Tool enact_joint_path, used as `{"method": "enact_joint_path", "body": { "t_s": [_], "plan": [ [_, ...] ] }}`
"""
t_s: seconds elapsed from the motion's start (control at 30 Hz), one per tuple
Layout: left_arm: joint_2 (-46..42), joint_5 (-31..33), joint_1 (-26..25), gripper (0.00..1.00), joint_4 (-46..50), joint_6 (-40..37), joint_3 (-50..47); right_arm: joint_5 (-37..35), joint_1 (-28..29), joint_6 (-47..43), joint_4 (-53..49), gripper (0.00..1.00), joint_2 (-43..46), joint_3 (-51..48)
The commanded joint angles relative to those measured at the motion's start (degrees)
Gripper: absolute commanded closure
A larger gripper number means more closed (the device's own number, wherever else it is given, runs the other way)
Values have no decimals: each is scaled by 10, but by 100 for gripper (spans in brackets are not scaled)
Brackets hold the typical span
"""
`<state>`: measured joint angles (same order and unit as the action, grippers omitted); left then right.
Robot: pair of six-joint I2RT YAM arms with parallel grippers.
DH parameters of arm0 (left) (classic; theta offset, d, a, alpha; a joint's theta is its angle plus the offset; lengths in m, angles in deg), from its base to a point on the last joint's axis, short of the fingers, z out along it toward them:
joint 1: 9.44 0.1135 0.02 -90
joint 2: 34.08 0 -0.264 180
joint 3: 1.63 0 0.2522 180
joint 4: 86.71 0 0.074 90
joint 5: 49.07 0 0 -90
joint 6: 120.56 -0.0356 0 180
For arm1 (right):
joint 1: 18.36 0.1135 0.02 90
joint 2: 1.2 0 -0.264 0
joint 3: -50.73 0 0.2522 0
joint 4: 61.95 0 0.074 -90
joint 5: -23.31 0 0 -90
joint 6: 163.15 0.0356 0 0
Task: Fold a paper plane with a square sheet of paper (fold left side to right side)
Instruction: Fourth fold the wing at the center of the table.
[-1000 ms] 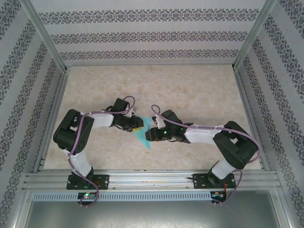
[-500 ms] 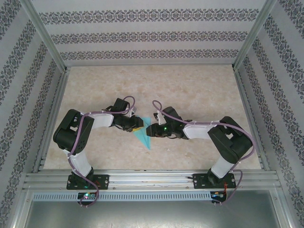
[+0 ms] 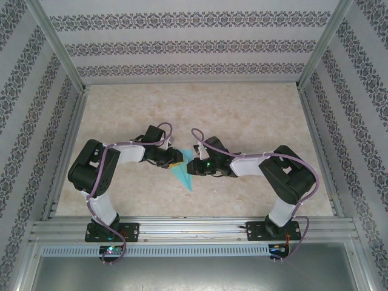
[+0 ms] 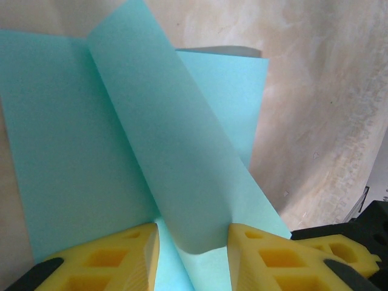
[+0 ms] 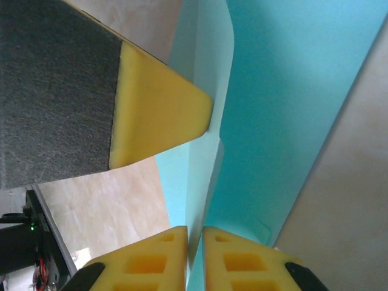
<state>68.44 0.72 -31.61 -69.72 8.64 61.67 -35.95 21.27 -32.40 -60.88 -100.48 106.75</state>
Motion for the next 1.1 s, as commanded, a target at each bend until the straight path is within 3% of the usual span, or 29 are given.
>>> {"method": "enact_joint_path", "body": {
  "t_s": [0.0,0.23,1.07],
  "plan": [
    [23,50,-6,64,33,-14,-6,-8,2,-2,-1,89,-9,3],
    [24,50,-6,64,36,-15,-6,-22,0,-11,-25,96,-19,13],
    [27,50,-6,64,35,-16,-5,-45,-4,-26,-53,96,-31,25]
  ]
}}
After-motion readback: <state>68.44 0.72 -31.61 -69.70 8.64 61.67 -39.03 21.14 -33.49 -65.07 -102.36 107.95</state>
